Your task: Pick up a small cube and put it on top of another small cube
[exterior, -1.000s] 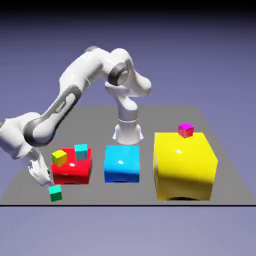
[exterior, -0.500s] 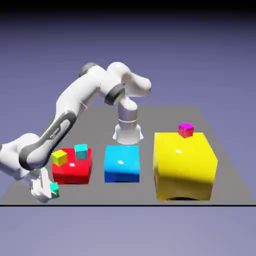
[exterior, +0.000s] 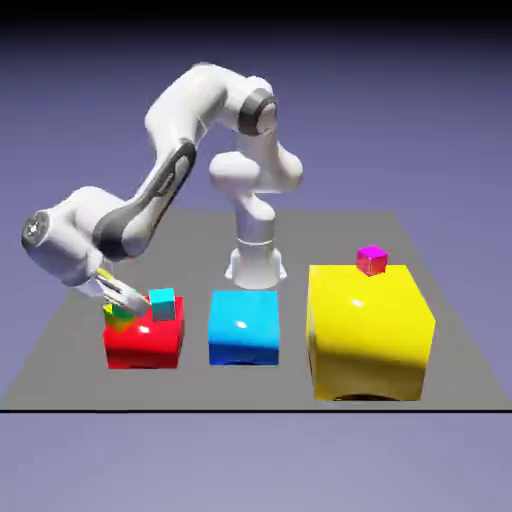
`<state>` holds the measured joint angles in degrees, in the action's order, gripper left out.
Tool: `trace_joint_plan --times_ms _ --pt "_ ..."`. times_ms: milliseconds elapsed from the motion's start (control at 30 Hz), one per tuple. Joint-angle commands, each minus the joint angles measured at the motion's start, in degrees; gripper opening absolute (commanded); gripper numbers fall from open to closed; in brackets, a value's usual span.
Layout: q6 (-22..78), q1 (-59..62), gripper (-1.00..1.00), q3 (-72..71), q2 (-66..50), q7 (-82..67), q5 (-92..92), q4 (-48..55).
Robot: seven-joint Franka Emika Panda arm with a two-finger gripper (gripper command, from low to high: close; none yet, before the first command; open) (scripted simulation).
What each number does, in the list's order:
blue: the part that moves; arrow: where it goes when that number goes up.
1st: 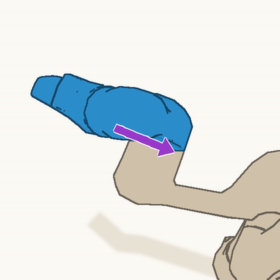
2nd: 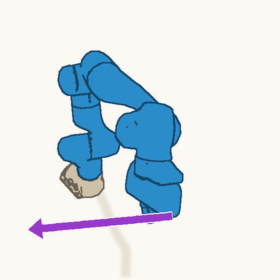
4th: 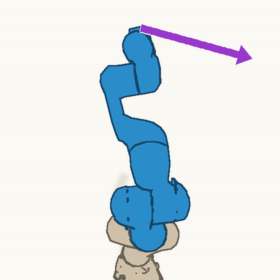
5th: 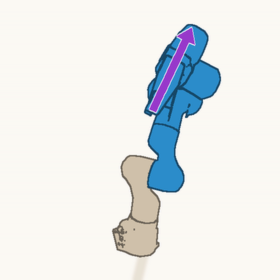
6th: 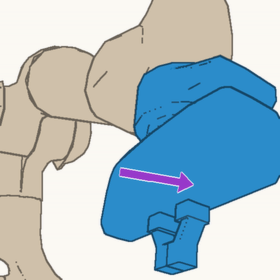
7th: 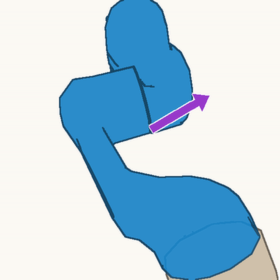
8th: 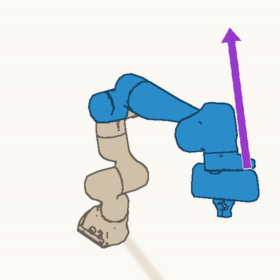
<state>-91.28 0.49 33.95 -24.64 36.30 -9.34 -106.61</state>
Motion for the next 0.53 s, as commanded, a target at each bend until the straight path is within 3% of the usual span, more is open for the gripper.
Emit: trace_joint_plan --times_ms 0,200,400,433,500 --pt "-0.3 -0.9 -1.0 -0.2 2.1 -1.2 2.3 -1.9" --pt "-2.2 -5.7 -1.0 -1.0 13.7 -8.0 14.4 -12.7" --pt "-12.1 -5.1 -1.0 -1.0 12.3 -8.0 14.2 -21.3" --pt "-12.1 -5.1 1.0 -1.0 12.3 -8.0 14.2 -21.3" --pt "-9.7 -5.2 1.0 -1.0 12.6 -8.0 14.2 -19.3"
